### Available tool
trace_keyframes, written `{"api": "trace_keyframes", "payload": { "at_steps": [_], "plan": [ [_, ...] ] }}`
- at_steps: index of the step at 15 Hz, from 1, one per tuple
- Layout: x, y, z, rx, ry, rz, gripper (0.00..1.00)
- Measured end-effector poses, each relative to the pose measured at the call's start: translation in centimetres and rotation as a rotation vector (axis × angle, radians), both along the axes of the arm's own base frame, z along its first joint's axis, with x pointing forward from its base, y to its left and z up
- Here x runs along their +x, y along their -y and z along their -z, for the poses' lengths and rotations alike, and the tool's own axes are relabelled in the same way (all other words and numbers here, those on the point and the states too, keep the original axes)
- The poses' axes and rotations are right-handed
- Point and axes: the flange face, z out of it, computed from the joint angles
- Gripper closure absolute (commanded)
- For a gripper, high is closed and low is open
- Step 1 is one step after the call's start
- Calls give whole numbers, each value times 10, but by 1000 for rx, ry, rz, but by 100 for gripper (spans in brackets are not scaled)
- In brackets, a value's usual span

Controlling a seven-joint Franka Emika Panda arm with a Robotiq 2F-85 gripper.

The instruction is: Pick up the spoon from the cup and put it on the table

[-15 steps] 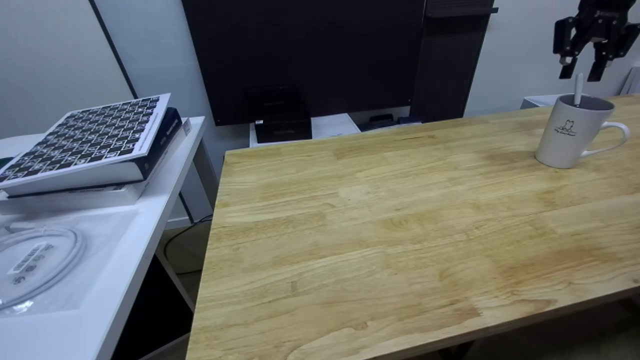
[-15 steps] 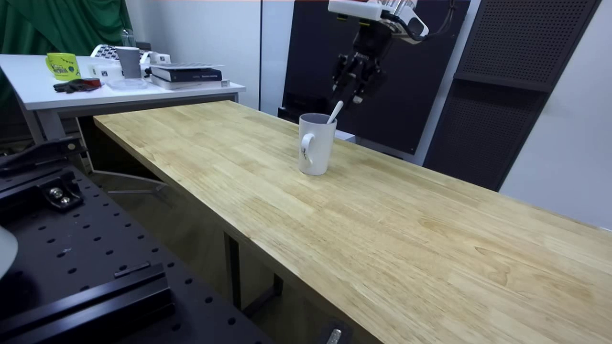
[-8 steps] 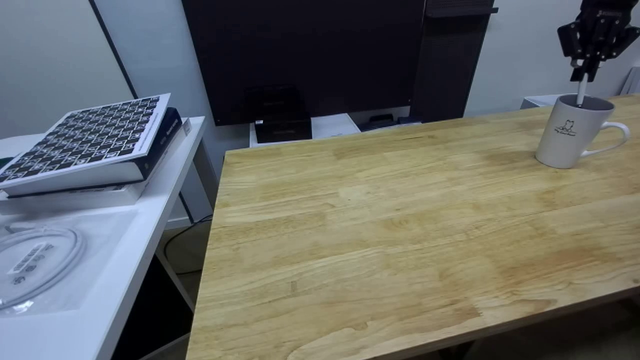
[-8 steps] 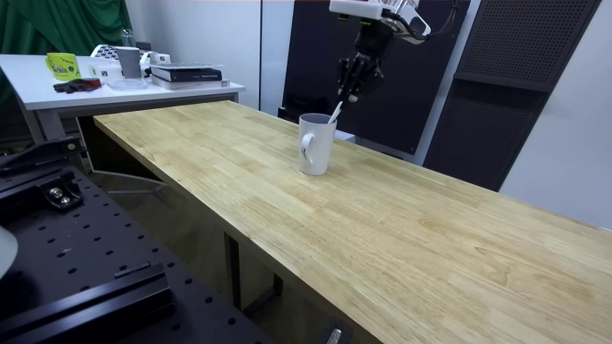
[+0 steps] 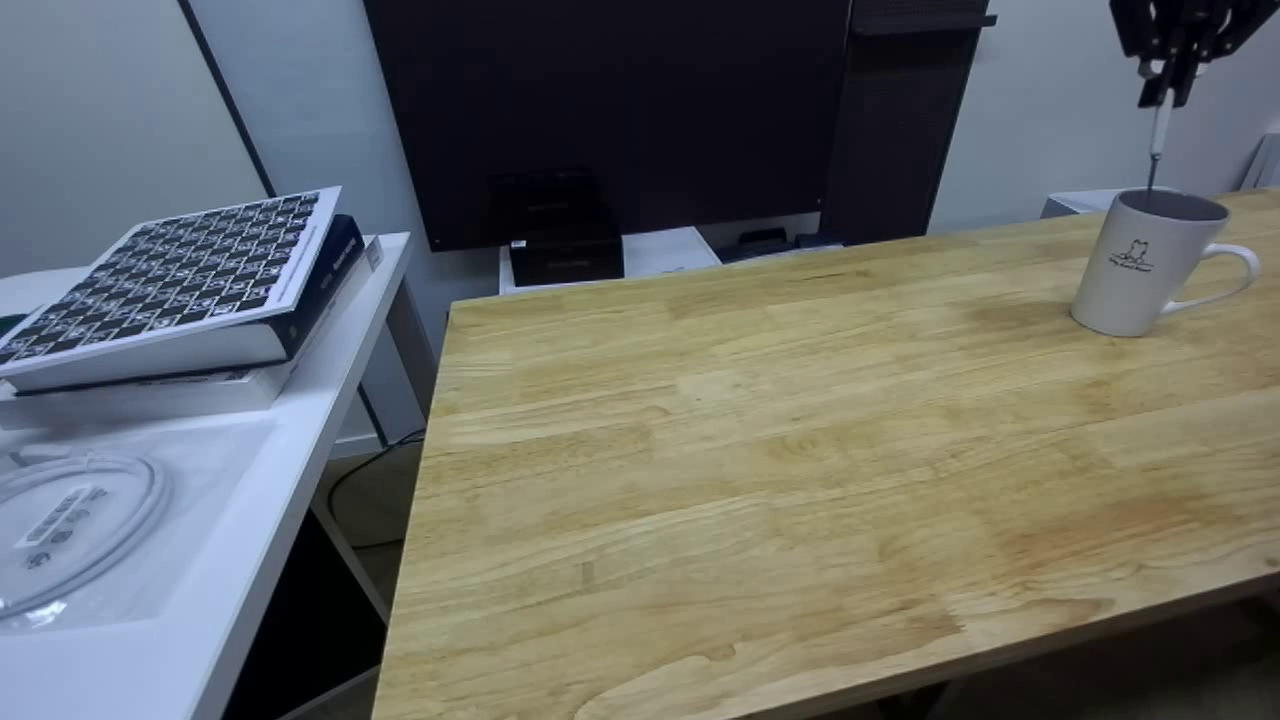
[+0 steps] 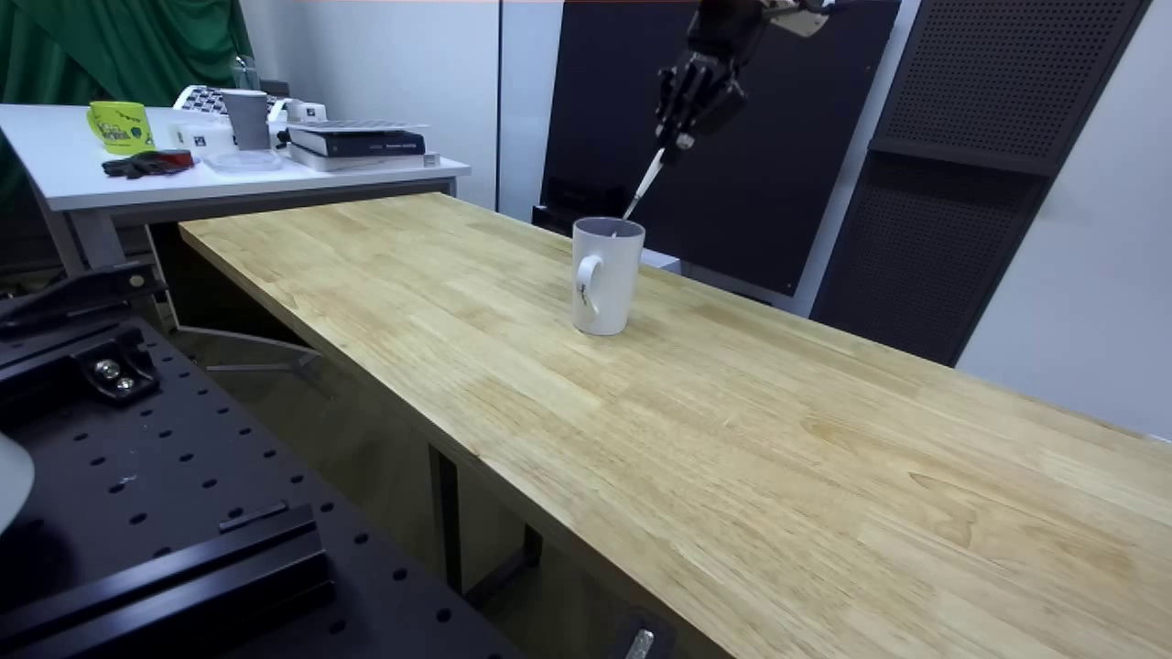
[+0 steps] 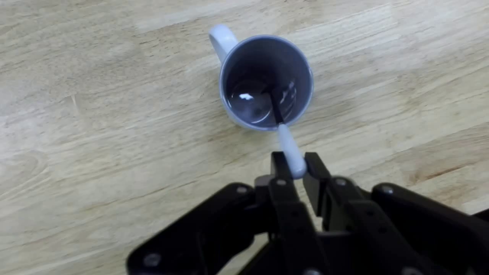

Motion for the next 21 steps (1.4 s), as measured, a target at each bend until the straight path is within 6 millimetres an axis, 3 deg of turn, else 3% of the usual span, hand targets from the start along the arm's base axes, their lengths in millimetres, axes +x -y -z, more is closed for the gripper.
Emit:
{"api": "trace_keyframes", "payload": {
  "at_steps": [5,8,11,13,15,21],
  "plan": [
    [24,-30,-97,-49,101,-94,96],
    [26,-61,-156,-41,198,-154,96],
    [22,-96,-180,9,248,-217,96],
    [20,-118,-172,41,254,-256,96],
    [15,-137,-149,74,232,-290,96],
    [-6,-168,-50,135,129,-355,96]
  ]
}}
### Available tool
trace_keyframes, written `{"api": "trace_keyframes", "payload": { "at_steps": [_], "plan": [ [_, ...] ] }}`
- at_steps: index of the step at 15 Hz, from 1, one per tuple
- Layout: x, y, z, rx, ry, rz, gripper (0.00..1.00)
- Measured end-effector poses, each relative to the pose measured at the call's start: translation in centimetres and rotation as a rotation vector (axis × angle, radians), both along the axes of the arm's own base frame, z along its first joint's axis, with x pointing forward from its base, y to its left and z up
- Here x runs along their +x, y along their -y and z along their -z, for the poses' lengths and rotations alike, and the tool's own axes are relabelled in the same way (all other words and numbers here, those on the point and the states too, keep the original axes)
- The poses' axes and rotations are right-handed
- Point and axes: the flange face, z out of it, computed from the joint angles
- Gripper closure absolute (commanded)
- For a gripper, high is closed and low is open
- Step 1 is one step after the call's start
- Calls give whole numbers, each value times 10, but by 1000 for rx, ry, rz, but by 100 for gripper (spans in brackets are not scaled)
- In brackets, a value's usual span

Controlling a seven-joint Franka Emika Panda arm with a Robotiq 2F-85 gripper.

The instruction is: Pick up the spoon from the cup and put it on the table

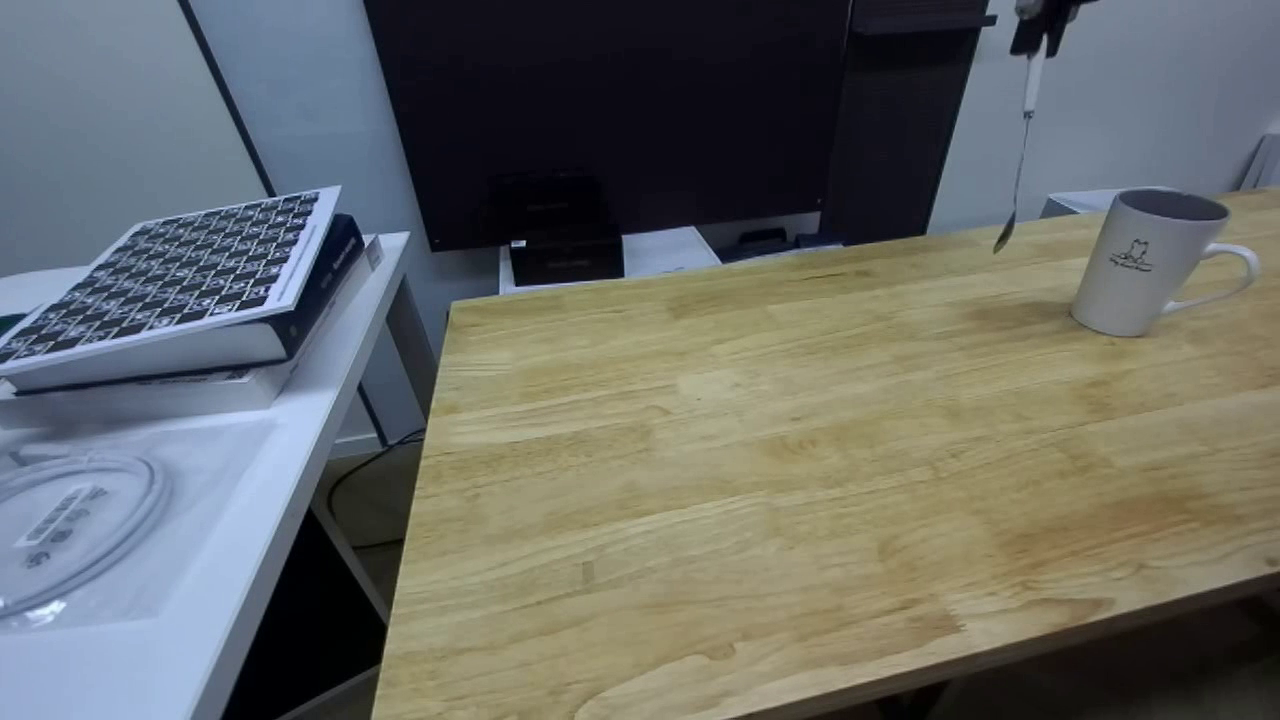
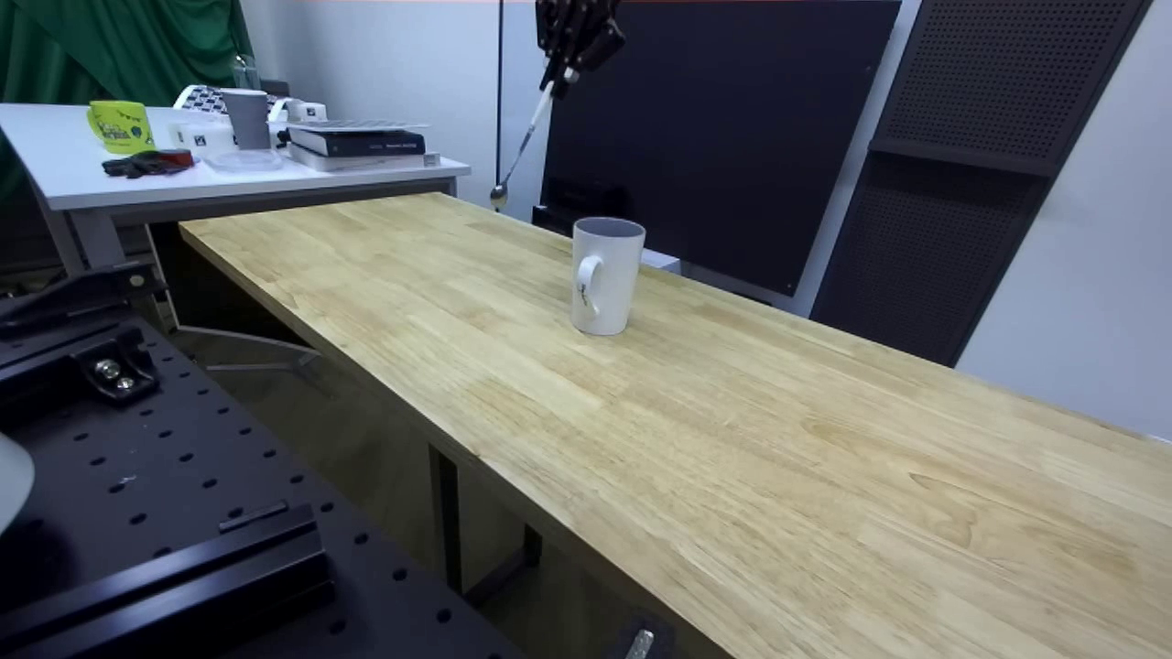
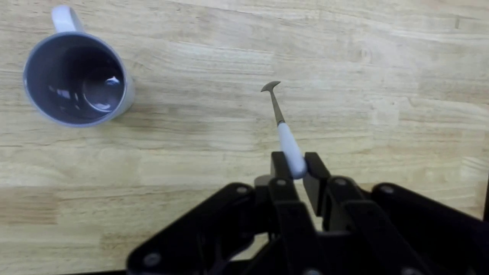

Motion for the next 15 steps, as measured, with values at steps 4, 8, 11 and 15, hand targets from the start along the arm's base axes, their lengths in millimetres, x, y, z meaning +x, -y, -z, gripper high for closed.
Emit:
{"api": "trace_keyframes", "payload": {
  "at_steps": [4,8,11,15],
  "plan": [
    [-15,-9,60,9,-72,-32,96],
    [-25,-9,99,7,-130,-41,96],
    [-27,-7,112,5,-150,-38,96],
    [-29,-4,121,3,-165,-33,52]
  ]
}}
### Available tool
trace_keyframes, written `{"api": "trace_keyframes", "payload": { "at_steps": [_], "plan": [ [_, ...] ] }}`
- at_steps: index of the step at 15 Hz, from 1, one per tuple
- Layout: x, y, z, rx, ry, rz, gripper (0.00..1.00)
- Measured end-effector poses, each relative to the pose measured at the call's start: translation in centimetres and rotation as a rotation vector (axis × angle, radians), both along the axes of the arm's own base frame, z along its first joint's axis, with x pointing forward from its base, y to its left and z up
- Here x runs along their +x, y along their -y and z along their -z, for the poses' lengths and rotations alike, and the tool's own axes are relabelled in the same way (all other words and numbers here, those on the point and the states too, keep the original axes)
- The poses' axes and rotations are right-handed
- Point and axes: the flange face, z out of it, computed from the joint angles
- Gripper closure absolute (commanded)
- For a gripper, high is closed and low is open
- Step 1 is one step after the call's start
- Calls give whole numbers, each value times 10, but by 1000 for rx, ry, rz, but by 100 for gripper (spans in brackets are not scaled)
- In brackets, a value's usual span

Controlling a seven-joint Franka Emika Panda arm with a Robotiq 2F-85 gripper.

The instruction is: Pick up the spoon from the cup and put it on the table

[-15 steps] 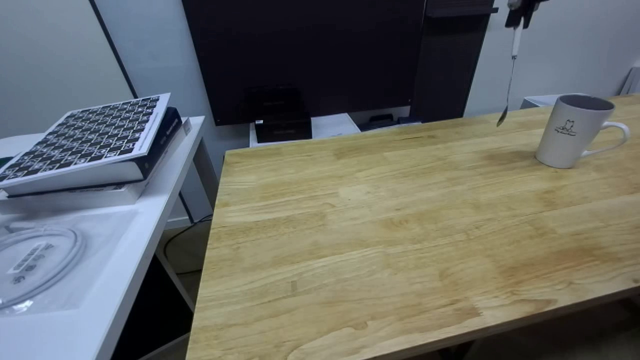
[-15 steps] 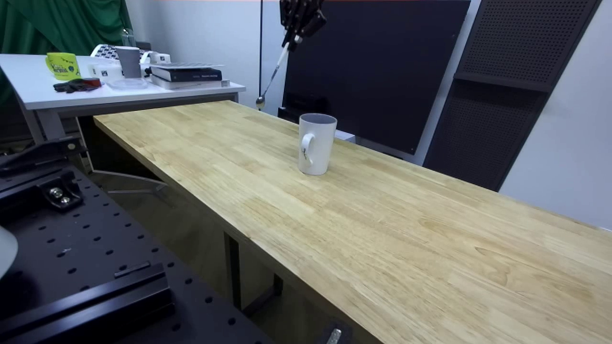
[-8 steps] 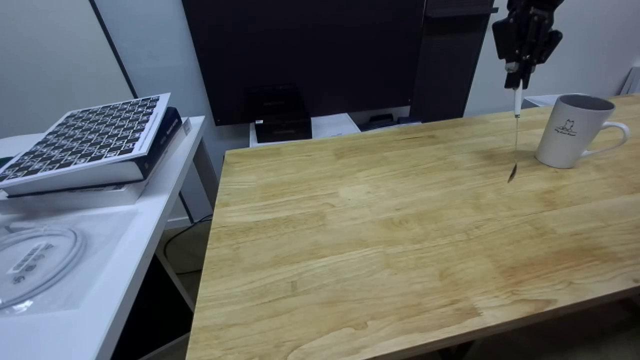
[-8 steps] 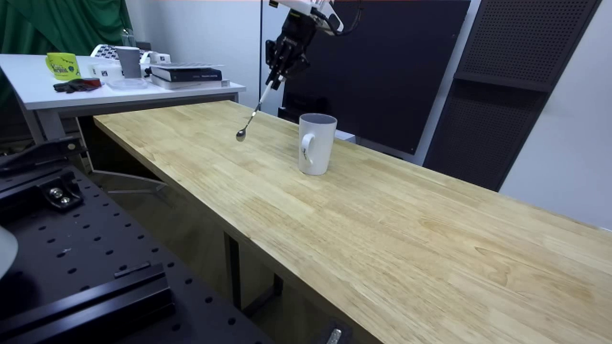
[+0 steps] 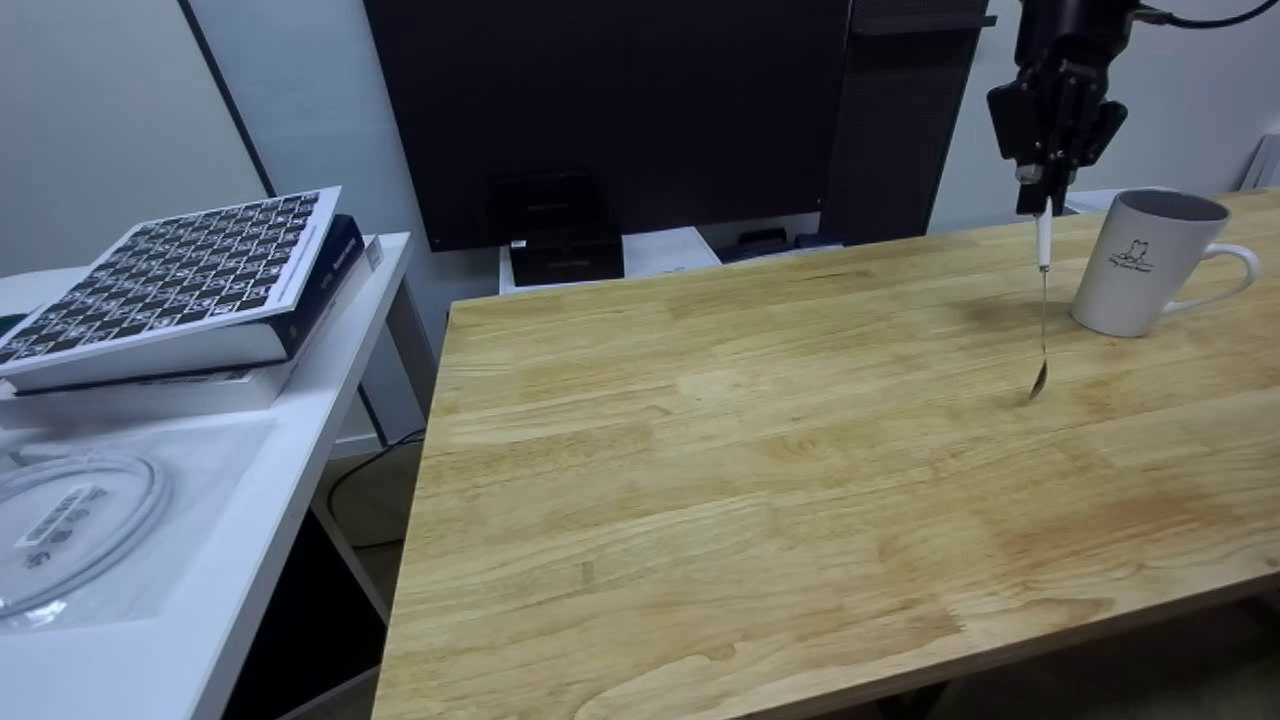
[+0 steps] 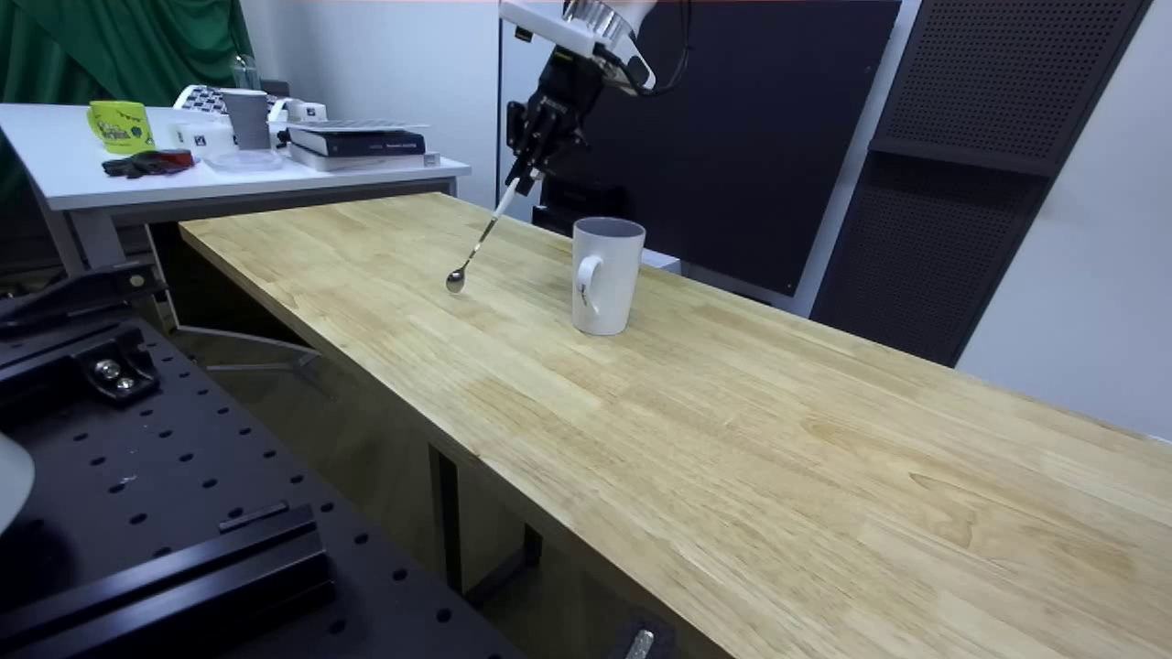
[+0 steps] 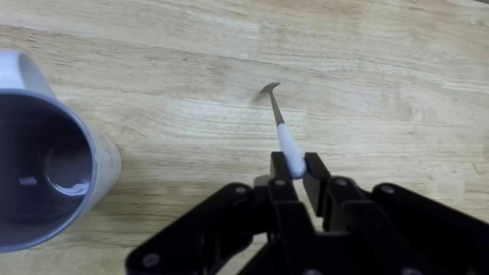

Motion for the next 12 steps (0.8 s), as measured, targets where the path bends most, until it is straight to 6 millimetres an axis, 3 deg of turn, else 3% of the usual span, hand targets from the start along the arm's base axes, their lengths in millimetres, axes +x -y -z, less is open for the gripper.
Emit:
{"api": "trace_keyframes", "payload": {
  "at_steps": [7,12],
  "plan": [
    [3,0,-4,-3,24,3,4],
    [24,-5,-47,-19,226,7,0]
  ]
}}
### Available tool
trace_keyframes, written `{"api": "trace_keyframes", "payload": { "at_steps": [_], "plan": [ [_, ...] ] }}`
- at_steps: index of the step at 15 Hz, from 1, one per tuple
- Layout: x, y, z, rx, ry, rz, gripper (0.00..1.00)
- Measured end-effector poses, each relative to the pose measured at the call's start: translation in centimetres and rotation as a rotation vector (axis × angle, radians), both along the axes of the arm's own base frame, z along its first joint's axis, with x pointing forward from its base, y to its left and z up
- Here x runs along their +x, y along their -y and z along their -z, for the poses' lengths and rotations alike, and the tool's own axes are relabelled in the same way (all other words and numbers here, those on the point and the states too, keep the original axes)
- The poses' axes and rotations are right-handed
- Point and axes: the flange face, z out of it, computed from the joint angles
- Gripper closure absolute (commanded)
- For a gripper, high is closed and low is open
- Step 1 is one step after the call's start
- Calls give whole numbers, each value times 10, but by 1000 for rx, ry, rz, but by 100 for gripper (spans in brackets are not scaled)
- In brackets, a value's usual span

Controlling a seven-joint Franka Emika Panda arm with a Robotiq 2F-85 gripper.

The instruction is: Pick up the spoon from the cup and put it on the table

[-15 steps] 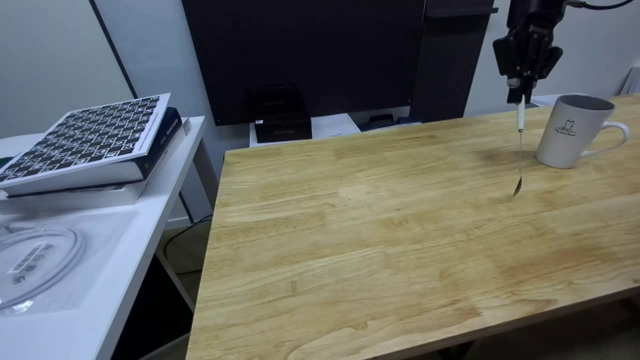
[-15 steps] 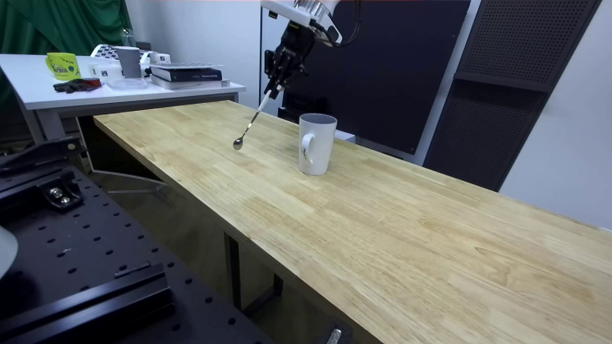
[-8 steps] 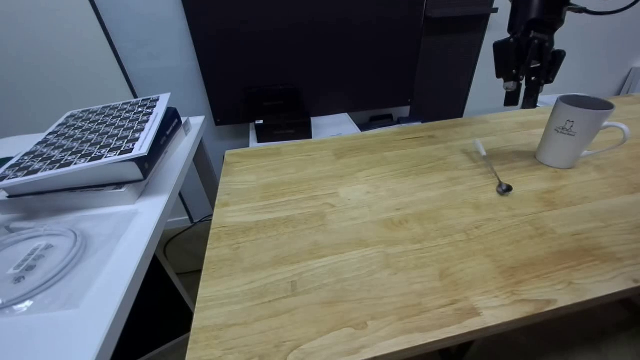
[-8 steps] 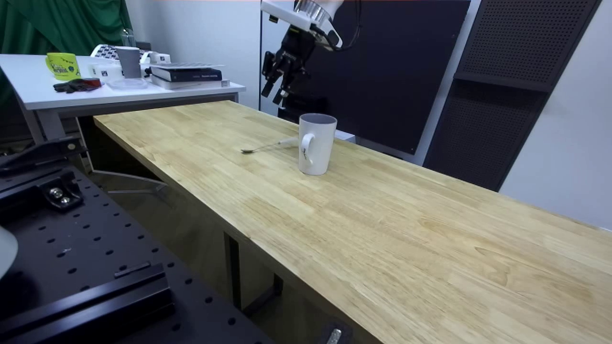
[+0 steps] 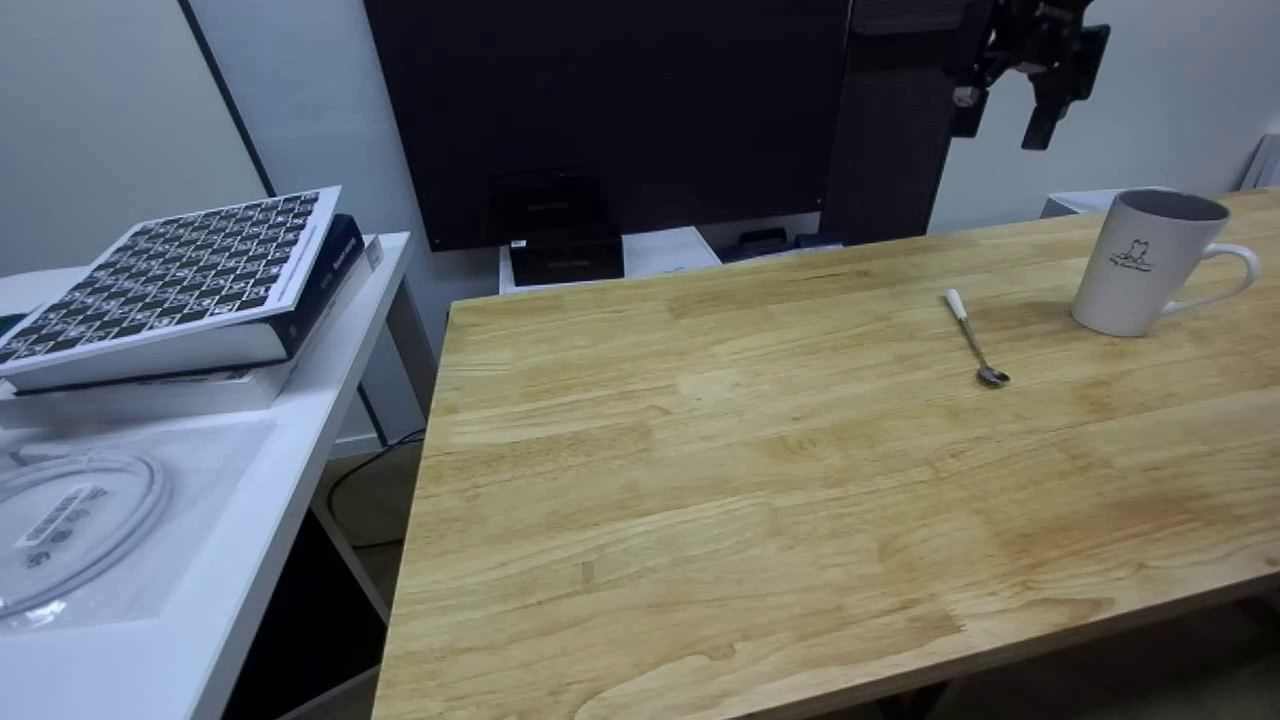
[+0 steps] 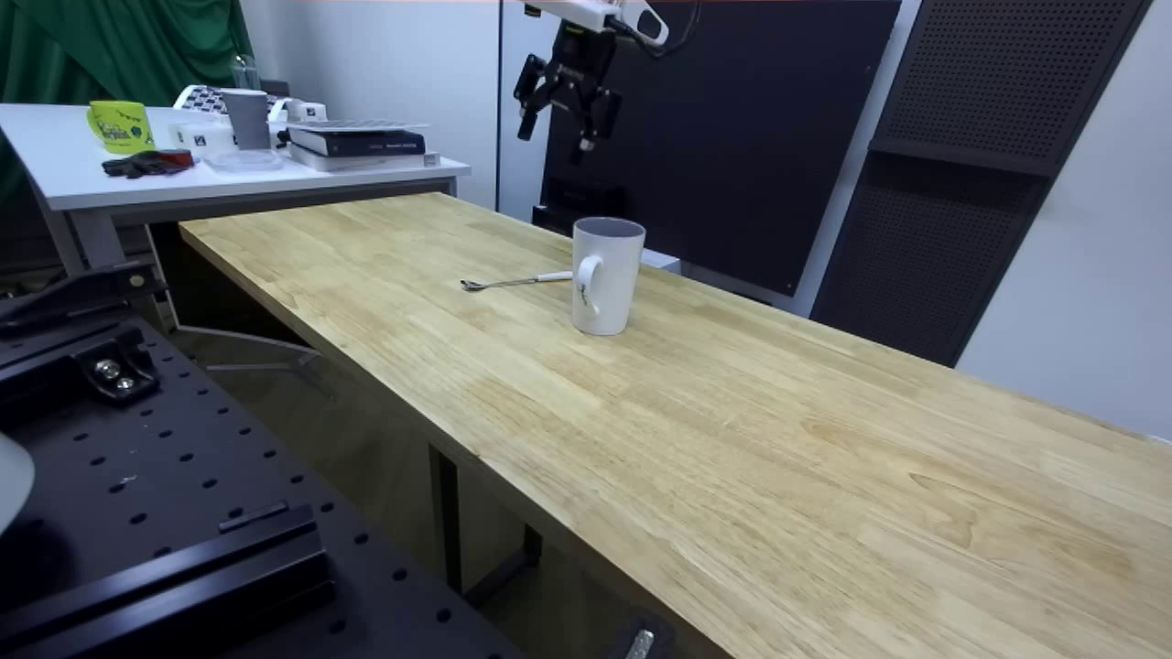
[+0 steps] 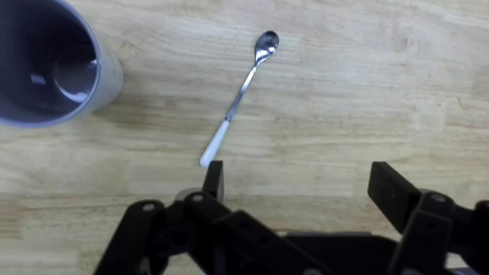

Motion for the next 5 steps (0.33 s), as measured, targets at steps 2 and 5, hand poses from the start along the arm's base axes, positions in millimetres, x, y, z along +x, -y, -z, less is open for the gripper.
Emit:
{"api": "trace_keyframes", "payload": {
  "at_steps": [2,5],
  "plan": [
    [4,-2,-21,-6,78,0,0],
    [0,-1,-41,-31,128,-20,0]
  ]
}}
